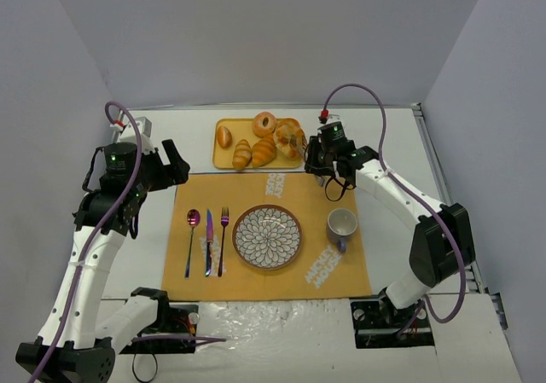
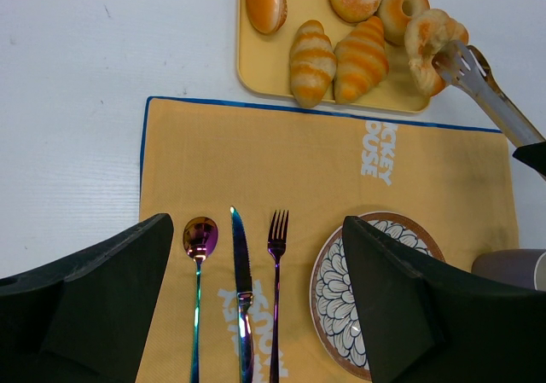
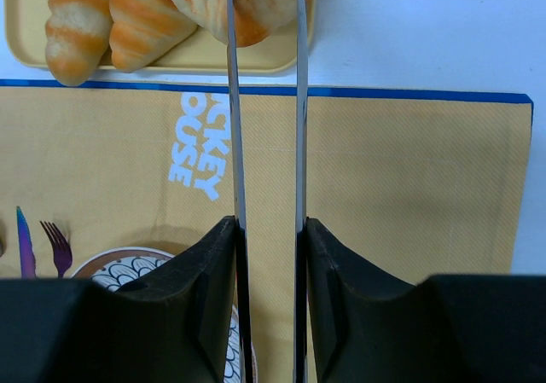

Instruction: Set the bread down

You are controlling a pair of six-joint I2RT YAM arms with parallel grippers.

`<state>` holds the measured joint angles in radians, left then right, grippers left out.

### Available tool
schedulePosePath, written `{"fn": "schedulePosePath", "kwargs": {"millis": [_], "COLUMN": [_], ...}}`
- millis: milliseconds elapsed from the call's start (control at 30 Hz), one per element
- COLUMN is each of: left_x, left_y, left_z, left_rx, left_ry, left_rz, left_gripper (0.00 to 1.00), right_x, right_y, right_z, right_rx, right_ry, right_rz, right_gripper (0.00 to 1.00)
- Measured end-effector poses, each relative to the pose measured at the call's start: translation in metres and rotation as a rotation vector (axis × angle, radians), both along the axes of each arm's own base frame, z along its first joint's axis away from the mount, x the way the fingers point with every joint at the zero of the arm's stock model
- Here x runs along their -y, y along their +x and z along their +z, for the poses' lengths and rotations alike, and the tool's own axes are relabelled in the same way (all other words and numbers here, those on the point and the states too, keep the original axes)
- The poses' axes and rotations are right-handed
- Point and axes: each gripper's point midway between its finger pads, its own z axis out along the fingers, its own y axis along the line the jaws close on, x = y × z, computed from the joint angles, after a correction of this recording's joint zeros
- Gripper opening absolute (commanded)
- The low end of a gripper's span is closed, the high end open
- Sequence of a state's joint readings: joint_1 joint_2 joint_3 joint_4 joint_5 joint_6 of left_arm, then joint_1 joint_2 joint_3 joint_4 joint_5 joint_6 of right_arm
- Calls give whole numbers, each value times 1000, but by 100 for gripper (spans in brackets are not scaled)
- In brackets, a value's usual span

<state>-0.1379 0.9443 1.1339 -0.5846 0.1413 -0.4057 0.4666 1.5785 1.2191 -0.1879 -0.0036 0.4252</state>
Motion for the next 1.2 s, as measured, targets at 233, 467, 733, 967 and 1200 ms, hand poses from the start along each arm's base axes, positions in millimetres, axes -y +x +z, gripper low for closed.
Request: {"fn": "schedulePosePath", "kwargs": {"millis": [233, 467, 733, 967, 1200], "left_x": [0, 0, 0, 0, 0], "left_y": [0, 0, 0, 0, 0], "left_z": [0, 0, -1, -1, -1], "left_rx": [0, -1, -2, -2, -2], "left_ry": [0, 0, 0, 0, 0], "left_rz": [0, 0, 0, 0, 0], "left_gripper": [77, 77, 77, 77, 77], "right_x": [-4, -12, -27, -34, -50], "right_y": [-6, -36, -95, -150, -196], "right_z": [22, 58, 103, 58, 20], "right_rx": [28, 42, 92, -43, -156], "right_ry": [42, 120, 210, 176, 118], "right_rz": [27, 123, 276, 358, 434], "right_gripper": [0, 0, 0, 0, 0]}}
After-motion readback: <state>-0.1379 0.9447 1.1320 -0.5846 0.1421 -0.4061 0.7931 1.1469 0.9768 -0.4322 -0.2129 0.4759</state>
